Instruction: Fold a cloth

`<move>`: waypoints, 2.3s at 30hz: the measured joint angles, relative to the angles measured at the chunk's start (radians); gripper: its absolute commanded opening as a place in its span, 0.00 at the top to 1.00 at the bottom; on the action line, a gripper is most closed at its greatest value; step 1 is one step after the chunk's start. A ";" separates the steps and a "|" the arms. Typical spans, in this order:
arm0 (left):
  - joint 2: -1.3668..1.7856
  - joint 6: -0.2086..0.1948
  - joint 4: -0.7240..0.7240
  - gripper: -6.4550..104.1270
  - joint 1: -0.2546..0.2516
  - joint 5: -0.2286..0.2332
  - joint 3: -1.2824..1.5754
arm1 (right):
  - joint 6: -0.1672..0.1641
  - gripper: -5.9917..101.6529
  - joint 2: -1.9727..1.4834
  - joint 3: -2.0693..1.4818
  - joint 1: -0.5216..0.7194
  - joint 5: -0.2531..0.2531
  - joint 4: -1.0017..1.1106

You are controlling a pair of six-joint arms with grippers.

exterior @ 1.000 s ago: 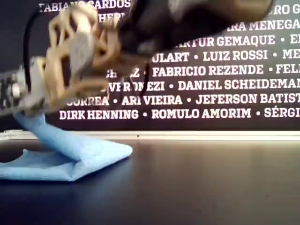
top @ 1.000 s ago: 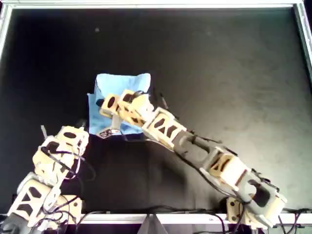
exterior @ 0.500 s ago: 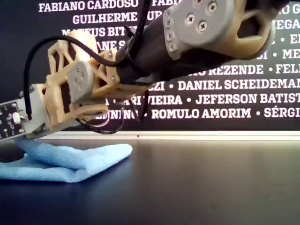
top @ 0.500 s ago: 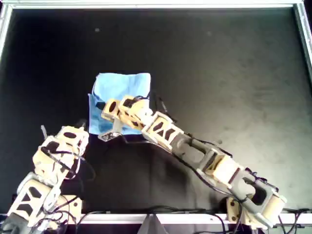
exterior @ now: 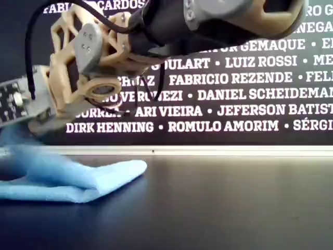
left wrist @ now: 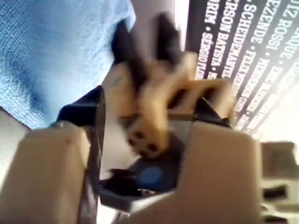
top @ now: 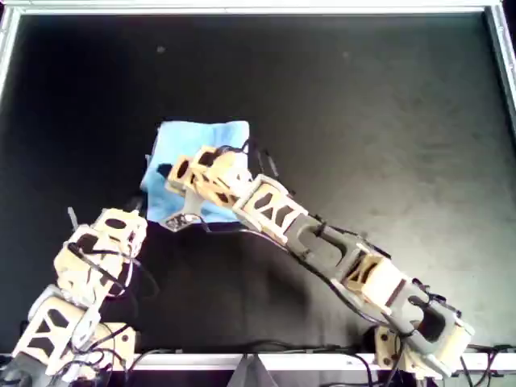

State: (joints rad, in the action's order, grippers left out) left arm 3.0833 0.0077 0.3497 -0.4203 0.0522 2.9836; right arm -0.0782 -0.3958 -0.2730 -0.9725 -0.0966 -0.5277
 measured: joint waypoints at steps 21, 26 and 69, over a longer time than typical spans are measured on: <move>0.000 0.000 0.000 0.33 0.000 0.000 0.000 | -0.002 0.96 -0.314 0.015 0.299 -0.009 -0.904; 0.000 0.000 0.000 0.33 0.000 0.000 0.000 | 0.002 0.95 -0.439 0.014 0.425 -0.009 -1.065; 0.002 -0.006 0.000 0.33 0.144 0.242 -0.005 | -0.005 0.95 -2.365 -0.989 0.881 -0.006 -0.919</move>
State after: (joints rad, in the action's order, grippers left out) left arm 3.0848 0.0015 0.3497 -0.2761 0.2945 2.9790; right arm -0.0828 -2.7612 -1.2625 -0.0920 -0.1028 -1.4465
